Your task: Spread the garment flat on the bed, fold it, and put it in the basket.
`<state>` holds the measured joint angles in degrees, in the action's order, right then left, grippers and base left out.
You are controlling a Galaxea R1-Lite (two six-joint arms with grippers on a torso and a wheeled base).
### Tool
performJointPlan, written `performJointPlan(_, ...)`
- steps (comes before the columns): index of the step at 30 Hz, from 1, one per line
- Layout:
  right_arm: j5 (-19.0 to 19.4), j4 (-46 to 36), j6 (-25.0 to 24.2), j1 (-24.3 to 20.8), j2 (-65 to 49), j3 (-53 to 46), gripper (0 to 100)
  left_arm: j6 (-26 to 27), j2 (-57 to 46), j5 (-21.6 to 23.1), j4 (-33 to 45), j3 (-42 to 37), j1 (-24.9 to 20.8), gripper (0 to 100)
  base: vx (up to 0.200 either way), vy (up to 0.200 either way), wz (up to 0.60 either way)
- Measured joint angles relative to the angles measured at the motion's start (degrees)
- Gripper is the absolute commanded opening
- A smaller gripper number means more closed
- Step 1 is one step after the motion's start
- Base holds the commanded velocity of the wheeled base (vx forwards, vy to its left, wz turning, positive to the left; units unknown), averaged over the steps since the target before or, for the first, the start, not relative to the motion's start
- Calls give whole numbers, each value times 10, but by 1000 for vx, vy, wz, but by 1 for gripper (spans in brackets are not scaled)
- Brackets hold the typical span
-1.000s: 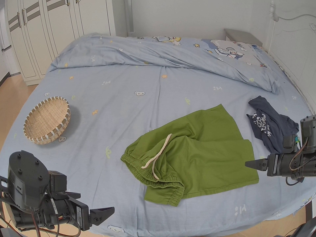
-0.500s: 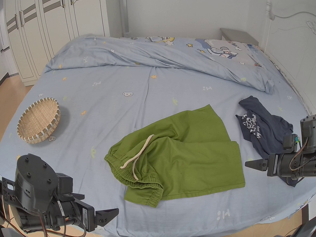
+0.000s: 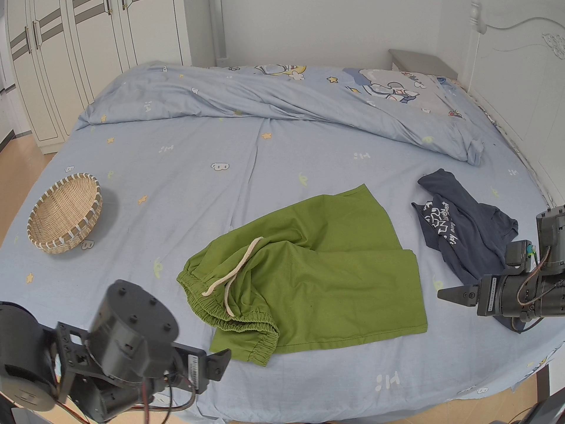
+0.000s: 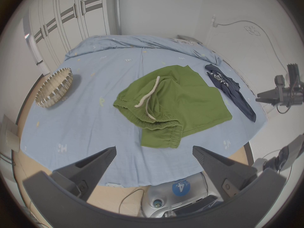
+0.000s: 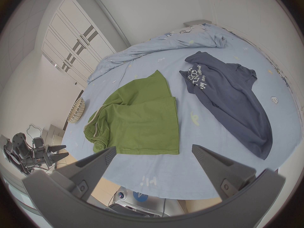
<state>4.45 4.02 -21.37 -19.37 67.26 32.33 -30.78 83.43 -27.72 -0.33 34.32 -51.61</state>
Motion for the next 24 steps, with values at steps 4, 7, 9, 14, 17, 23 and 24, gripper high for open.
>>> performJointPlan(4,0,0,0,0,4,0,100,-59,50,-8,-15,31,-11,100,0,0,0)
performJointPlan(7,-1,1,0,0,8,-1,100,-134,90,-10,0,67,-29,100,0,0,0)
performJointPlan(9,0,1,1,0,12,-2,100,-172,115,-10,22,98,-42,100,0,0,0)
performJointPlan(14,-1,2,1,0,22,-3,100,-256,161,0,108,180,-74,100,0,0,0)
performJointPlan(17,-1,2,2,0,28,-3,100,-280,182,27,153,217,-96,100,0,0,0)
performJointPlan(23,-1,4,2,1,37,-4,100,-227,204,55,188,241,-112,100,0,0,0)
performJointPlan(24,-1,4,2,1,39,-4,100,-200,206,56,196,242,-112,100,0,0,0)
